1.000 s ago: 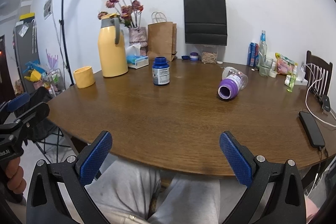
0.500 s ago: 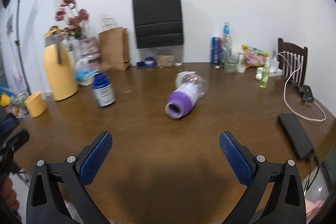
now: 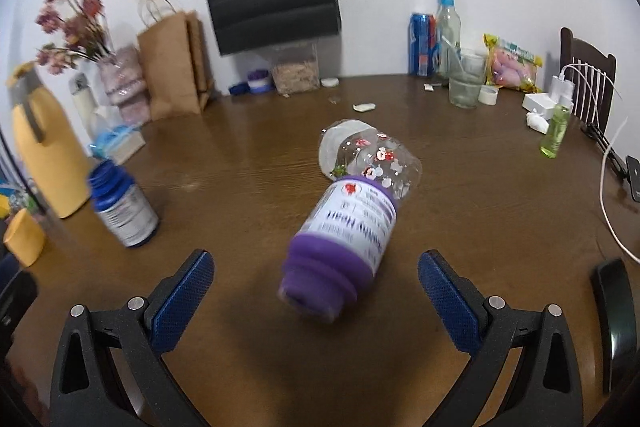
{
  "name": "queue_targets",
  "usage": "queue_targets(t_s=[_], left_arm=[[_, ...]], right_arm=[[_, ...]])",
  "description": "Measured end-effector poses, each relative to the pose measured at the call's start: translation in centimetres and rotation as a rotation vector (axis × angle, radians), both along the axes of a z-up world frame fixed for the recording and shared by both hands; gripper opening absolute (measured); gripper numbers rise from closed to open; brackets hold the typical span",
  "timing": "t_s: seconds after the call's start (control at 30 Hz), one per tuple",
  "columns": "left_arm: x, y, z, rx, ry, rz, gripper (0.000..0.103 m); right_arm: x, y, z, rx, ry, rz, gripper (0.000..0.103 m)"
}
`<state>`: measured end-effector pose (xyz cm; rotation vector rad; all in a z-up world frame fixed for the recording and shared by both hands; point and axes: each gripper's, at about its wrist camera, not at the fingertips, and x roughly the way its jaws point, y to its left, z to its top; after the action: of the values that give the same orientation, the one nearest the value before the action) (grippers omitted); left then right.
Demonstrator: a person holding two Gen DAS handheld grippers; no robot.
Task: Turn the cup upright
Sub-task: 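Reach the right gripper to the lying purple bottle and grasp it, then lift the purple bottle with the right gripper while the left gripper grasps its body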
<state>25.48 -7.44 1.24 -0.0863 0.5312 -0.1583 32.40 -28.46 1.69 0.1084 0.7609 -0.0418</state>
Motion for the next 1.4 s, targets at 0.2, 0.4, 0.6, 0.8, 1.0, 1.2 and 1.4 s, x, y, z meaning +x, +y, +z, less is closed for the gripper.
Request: queue_targets(t_s=[0.2,0.4,0.6,0.8,1.0,1.2,1.4], left_arm=[[2.7,-2.1,-1.0,0.121,0.012,-0.102,0.103],[5.4,-2.8,-2.1,0.124,0.112,-0.158,0.103],[6.3,-3.2,-2.9,0.127,0.169,-0.187,0.103],[6.6,-3.5,-3.1,0.082,0.221,-0.230,0.103],[7.0,-4.9,-3.2,0.097,0.234,-0.268,0.101],[7.6,-4.7,-3.9,0.097,0.313,-0.233,0.072],[6.7,-4.6,-3.4,0.151,0.267,-0.208,0.070]], right_arm=[[2.9,-0.5,-2.1,-0.011,0.055,0.035,0.073],[2.4,2.1,-1.8,-0.072,0.039,0.188,0.068],[-1.5,5.7,-1.4,-0.098,0.026,0.469,0.068],[-4.2,7.7,-1.6,-0.027,0.019,0.671,0.068],[-6.0,9.2,-1.9,-0.075,-0.012,0.791,0.068],[-5.5,6.9,-2.0,-0.053,0.002,0.735,0.068],[-5.0,4.7,-2.7,-0.020,0.016,0.644,0.073]])
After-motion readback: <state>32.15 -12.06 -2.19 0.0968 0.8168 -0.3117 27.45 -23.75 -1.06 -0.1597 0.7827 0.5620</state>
